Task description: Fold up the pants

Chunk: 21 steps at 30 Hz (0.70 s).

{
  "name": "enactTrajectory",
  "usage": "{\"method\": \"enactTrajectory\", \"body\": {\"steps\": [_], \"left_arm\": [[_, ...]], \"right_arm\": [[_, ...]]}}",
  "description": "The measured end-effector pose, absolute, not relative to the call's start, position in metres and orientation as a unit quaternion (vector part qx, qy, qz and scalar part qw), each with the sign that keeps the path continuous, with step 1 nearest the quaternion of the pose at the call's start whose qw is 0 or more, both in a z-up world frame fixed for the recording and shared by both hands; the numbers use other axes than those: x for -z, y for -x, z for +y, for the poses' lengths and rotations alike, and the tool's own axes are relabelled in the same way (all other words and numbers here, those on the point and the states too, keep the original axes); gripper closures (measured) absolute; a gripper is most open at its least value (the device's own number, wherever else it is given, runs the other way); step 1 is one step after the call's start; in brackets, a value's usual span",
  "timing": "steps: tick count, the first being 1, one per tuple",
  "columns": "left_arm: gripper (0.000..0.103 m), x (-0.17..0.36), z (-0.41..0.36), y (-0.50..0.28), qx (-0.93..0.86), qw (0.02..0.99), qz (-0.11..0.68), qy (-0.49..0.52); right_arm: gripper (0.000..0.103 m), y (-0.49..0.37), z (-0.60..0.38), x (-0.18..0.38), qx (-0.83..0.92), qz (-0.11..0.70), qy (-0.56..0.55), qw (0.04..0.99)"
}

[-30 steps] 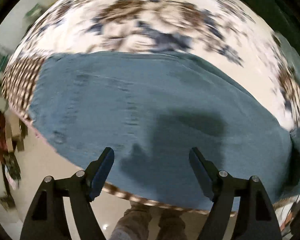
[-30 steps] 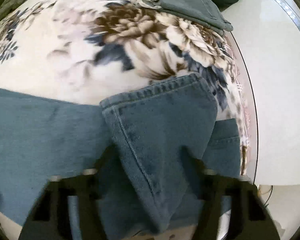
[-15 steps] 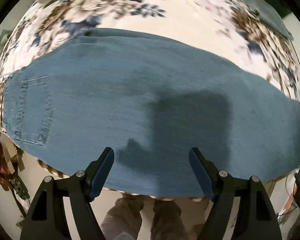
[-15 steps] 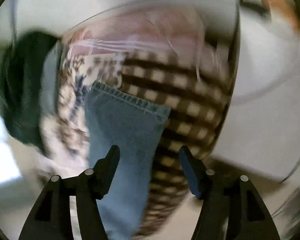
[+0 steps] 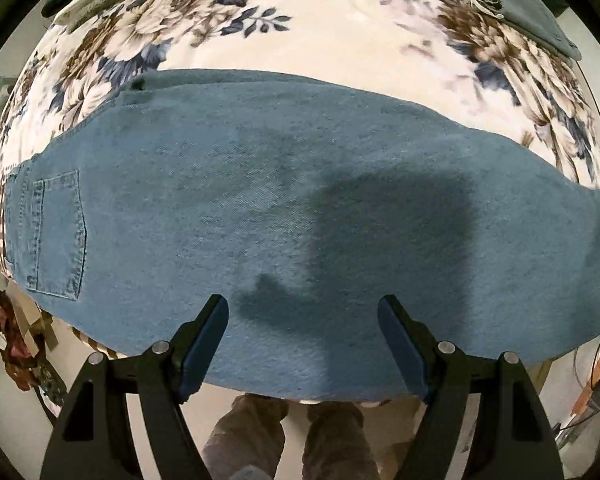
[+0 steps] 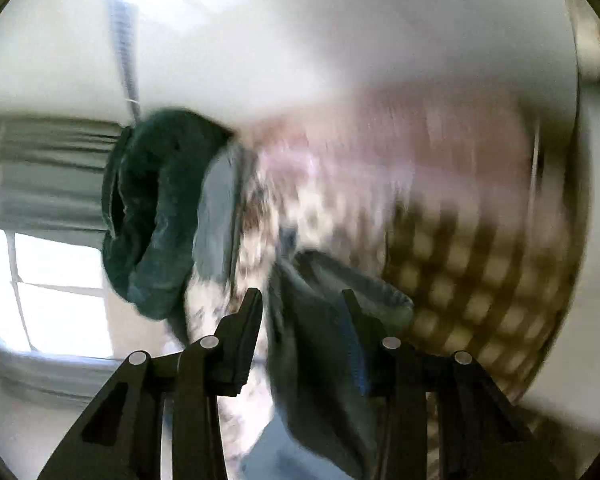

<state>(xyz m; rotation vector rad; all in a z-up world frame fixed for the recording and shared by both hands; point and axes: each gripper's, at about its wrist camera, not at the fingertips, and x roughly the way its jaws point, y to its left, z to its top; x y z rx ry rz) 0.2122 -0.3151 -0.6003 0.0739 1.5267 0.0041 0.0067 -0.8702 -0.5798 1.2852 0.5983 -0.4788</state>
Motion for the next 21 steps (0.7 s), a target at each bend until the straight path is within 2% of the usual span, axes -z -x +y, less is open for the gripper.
{"method": "enactTrajectory", "body": {"steps": [2, 6, 8, 11, 14, 16, 17, 18, 19, 21], "left_arm": [[0.027, 0.603, -0.317, -0.213, -0.004, 0.719, 0.694, -0.031], [0.027, 0.61, -0.323, -0.21, 0.0, 0.715, 0.699, -0.027], [0.027, 0.613, -0.326, -0.211, 0.004, 0.716, 0.697, -0.032], [0.027, 0.621, -0.333, -0.213, 0.013, 0.722, 0.69, -0.037], [0.027, 0.642, -0.339, -0.227, 0.022, 0.725, 0.687, -0.051], [0.021, 0.656, -0.337, -0.233, 0.025, 0.718, 0.694, -0.048], [0.014, 0.662, -0.335, -0.237, 0.027, 0.716, 0.697, -0.036], [0.006, 0.667, -0.331, -0.242, 0.031, 0.713, 0.7, -0.02], [0.002, 0.67, -0.33, -0.246, 0.034, 0.712, 0.702, -0.011], [0.0, 0.678, -0.328, -0.252, 0.039, 0.706, 0.707, 0.007]], "right_arm": [[0.053, -0.001, -0.882, 0.589, 0.224, 0.305, -0.589, 0.714], [0.05, 0.015, -0.884, 0.623, 0.242, 0.374, -0.602, 0.663], [0.038, 0.026, -0.877, 0.633, 0.237, 0.375, -0.608, 0.658], [0.028, 0.028, -0.863, 0.655, 0.22, 0.379, -0.625, 0.646], [0.028, 0.015, -0.847, 0.685, 0.19, 0.388, -0.638, 0.637], [0.03, -0.001, -0.839, 0.698, 0.171, 0.381, -0.637, 0.648], [0.045, -0.009, -0.837, 0.699, 0.166, 0.369, -0.631, 0.662], [0.051, -0.014, -0.836, 0.696, 0.165, 0.354, -0.625, 0.676], [0.053, -0.021, -0.835, 0.694, 0.158, 0.344, -0.623, 0.685], [0.053, -0.038, -0.832, 0.695, 0.152, 0.363, -0.604, 0.693]]}}
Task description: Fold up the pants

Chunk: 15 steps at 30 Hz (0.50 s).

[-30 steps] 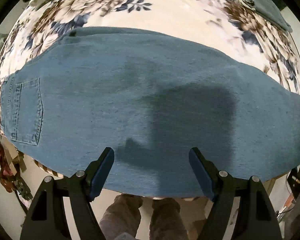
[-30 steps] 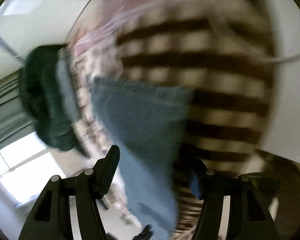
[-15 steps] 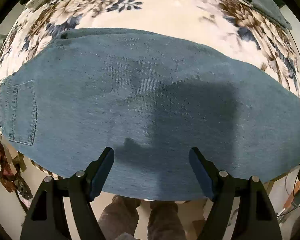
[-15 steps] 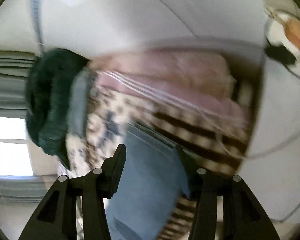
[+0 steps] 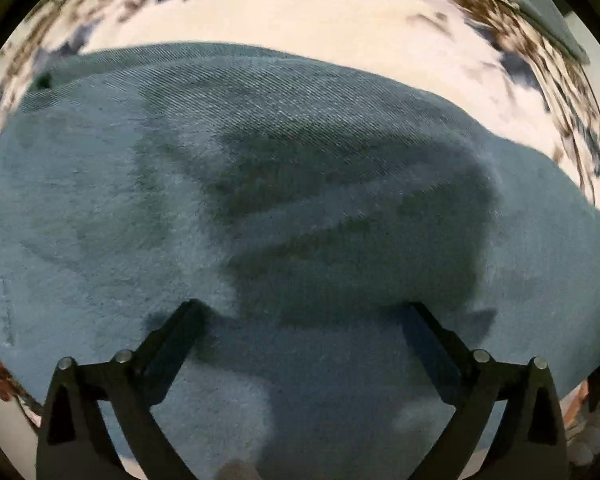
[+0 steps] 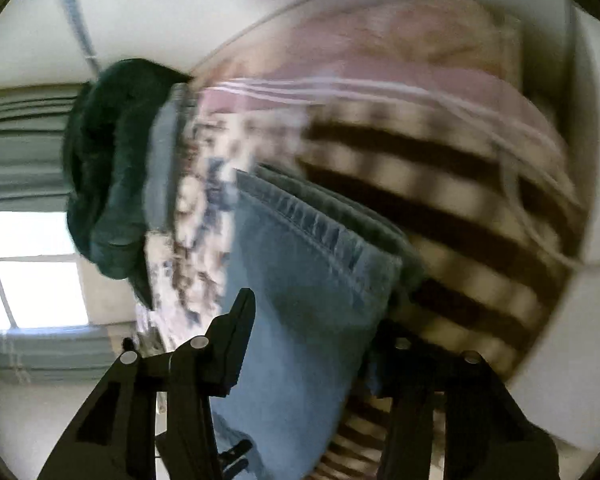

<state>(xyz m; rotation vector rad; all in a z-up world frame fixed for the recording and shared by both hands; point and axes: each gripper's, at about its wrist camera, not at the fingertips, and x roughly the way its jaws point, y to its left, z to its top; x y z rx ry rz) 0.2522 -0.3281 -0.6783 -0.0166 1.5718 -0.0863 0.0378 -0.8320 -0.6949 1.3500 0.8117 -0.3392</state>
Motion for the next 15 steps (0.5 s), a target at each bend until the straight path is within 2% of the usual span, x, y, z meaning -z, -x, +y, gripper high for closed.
{"method": "enactTrajectory", "body": {"steps": [3, 4, 5, 8, 15], "left_arm": [[0.0, 0.683, -0.327, -0.253, 0.033, 0.71, 0.703, 0.014], [0.0, 0.683, -0.329, -0.257, 0.029, 0.709, 0.704, 0.016], [0.0, 0.682, -0.33, -0.257, 0.028, 0.707, 0.707, 0.016], [0.0, 0.67, -0.32, -0.264, 0.03, 0.708, 0.705, 0.025], [0.0, 0.61, -0.27, -0.247, 0.004, 0.746, 0.663, 0.068]], "right_arm": [[0.053, -0.053, -0.828, 0.715, 0.152, 0.39, -0.606, 0.677], [0.069, -0.054, -0.828, 0.716, 0.159, 0.382, -0.612, 0.674], [0.092, -0.055, -0.828, 0.713, 0.168, 0.382, -0.609, 0.675], [0.095, -0.059, -0.819, 0.686, 0.184, 0.374, -0.583, 0.698], [0.095, -0.082, -0.751, 0.563, 0.151, 0.359, -0.482, 0.785]]}}
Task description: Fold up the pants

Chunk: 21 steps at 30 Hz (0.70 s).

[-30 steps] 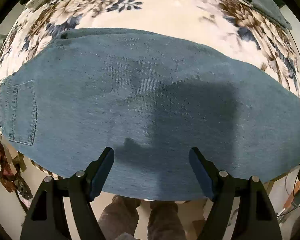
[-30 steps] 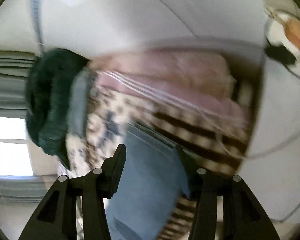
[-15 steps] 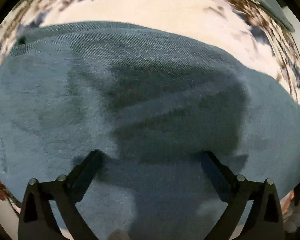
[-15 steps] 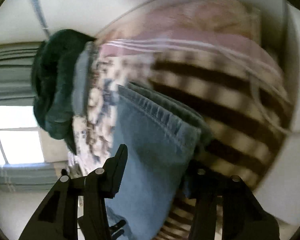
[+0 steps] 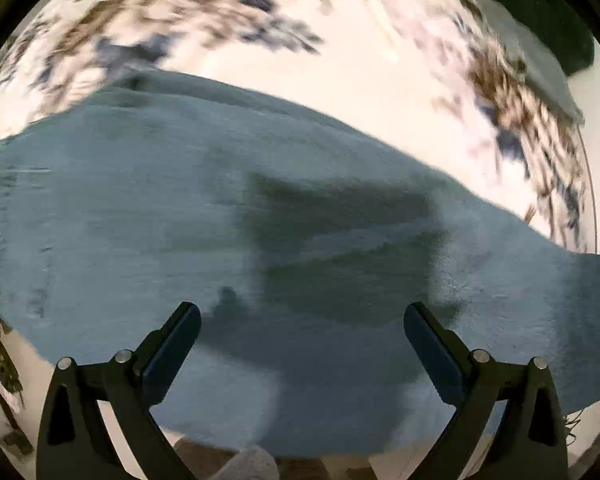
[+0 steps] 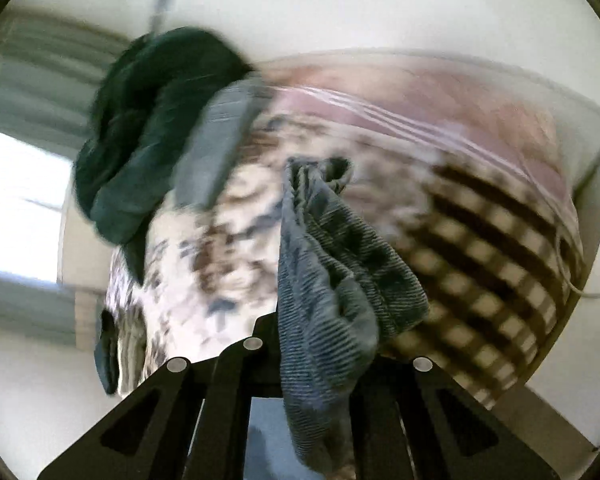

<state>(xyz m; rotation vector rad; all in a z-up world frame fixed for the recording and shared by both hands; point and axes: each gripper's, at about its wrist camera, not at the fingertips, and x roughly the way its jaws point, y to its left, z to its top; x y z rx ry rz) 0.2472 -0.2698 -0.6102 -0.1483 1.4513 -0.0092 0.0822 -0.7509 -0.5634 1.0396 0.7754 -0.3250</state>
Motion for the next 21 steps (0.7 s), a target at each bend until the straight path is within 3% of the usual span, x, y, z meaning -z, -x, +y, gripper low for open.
{"method": "enactTrajectory", "body": {"steps": [7, 13, 19, 21], "left_arm": [[0.0, 0.567, -0.197, -0.212, -0.037, 0.756, 0.645, 0.109], [0.0, 0.564, -0.111, -0.194, -0.089, 0.753, 0.638, 0.132], [0.0, 0.58, -0.045, -0.183, -0.117, 0.742, 0.641, 0.161], [0.0, 0.583, -0.032, -0.185, -0.118, 0.742, 0.637, 0.17]], "right_arm": [[0.095, -0.129, -0.618, 0.519, 0.061, 0.399, -0.413, 0.816], [0.096, -0.16, -0.483, 0.571, -0.007, 0.476, -0.339, 0.811], [0.095, -0.161, -0.359, 0.634, -0.054, 0.556, -0.194, 0.807], [0.084, -0.162, -0.327, 0.65, -0.071, 0.593, -0.147, 0.789]]}}
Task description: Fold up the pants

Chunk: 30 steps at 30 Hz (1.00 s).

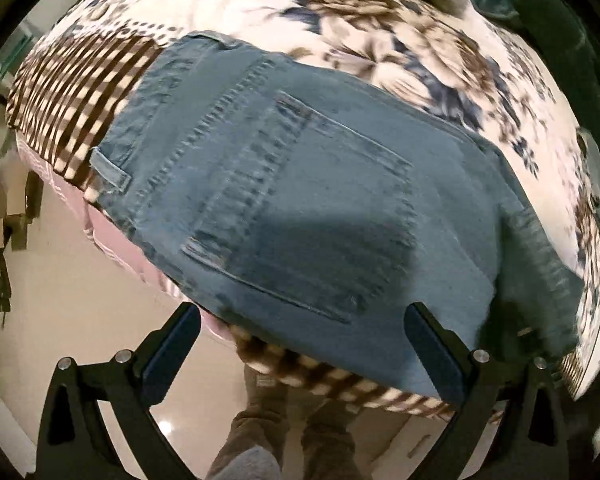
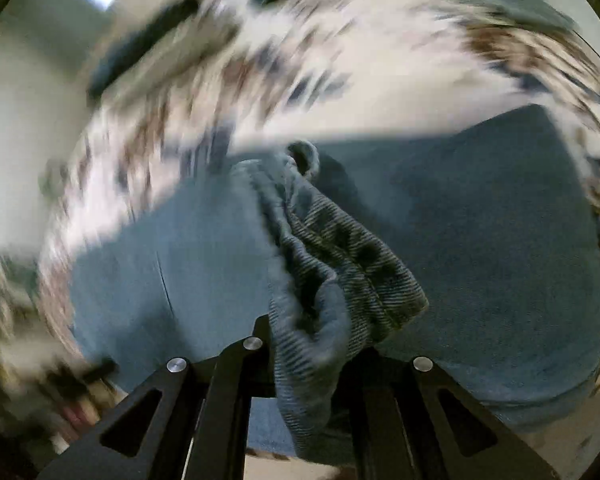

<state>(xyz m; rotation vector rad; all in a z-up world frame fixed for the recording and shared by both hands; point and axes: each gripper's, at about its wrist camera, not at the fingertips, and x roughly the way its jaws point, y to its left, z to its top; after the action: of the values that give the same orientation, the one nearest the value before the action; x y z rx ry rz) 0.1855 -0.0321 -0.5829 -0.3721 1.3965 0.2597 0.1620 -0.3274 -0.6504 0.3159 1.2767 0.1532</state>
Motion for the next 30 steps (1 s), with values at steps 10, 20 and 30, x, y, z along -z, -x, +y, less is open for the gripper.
{"method": "enactTrajectory", "body": {"steps": [10, 20, 30], "left_arm": [[0.0, 0.565, -0.053, -0.223, -0.037, 0.765, 0.613, 0.195], [0.076, 0.636, -0.149, -0.261, 0.04, 0.755, 0.648, 0.093], [0.07, 0.62, -0.102, -0.25, 0.029, 0.734, 0.644, 0.214]], "right_arm": [[0.042, -0.14, -0.397, 0.605, -0.068, 0.6, -0.226, 0.764], [0.048, -0.151, -0.498, 0.652, 0.088, 0.682, -0.179, 0.704], [0.066, -0.14, -0.53, 0.662, 0.11, 0.689, -0.2, 0.688]]}}
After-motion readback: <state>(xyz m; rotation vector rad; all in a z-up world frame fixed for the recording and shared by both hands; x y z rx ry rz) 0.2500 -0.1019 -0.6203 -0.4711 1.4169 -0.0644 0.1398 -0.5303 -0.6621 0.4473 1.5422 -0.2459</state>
